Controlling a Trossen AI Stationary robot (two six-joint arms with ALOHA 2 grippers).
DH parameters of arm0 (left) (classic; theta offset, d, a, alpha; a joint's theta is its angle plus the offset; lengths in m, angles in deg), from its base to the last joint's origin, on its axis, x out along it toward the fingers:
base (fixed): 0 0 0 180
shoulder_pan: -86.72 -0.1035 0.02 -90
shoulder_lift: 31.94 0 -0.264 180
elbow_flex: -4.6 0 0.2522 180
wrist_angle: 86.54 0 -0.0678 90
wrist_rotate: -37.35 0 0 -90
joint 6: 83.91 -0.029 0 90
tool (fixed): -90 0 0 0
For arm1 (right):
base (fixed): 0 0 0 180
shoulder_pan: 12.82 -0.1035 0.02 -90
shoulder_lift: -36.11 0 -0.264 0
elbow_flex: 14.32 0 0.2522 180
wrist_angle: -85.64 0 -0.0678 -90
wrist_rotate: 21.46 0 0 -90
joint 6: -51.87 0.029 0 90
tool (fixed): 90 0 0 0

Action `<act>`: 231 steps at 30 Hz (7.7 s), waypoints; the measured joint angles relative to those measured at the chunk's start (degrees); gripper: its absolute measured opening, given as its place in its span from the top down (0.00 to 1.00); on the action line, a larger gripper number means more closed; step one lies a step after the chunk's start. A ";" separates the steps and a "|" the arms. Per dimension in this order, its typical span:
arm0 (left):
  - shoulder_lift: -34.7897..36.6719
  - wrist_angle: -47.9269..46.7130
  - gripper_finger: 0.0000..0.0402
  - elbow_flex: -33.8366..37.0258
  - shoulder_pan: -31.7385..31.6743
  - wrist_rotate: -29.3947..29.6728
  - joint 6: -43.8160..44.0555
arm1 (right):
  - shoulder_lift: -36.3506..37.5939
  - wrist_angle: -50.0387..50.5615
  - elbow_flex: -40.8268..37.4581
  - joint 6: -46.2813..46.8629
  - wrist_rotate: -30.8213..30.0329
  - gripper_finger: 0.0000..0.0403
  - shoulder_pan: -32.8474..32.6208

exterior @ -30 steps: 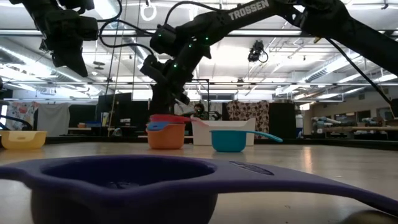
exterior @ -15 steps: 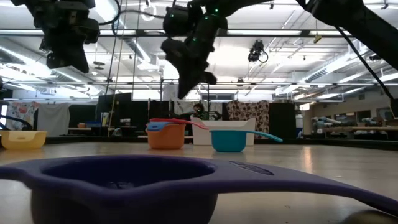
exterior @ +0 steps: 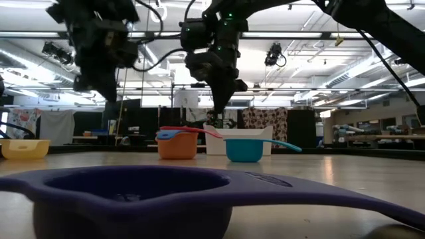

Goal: Nest measuring cups in basket
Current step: Stack the red measuring cup on the blue measuring cup, then stack the light blue measuring cup on the red measuring cup

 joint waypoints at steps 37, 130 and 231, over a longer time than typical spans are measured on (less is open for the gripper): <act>-19.32 20.18 0.99 -0.04 -2.27 1.25 -23.22 | -0.09 -18.68 -14.79 -2.37 6.31 1.00 -0.56; -7.57 16.72 0.98 0.00 -0.94 -4.92 -25.12 | 1.64 -5.37 -15.04 -26.67 4.59 0.70 0.55; 15.47 -0.02 0.98 -0.02 -1.08 4.61 -16.55 | -4.20 -24.91 -5.55 -8.31 10.31 0.78 1.79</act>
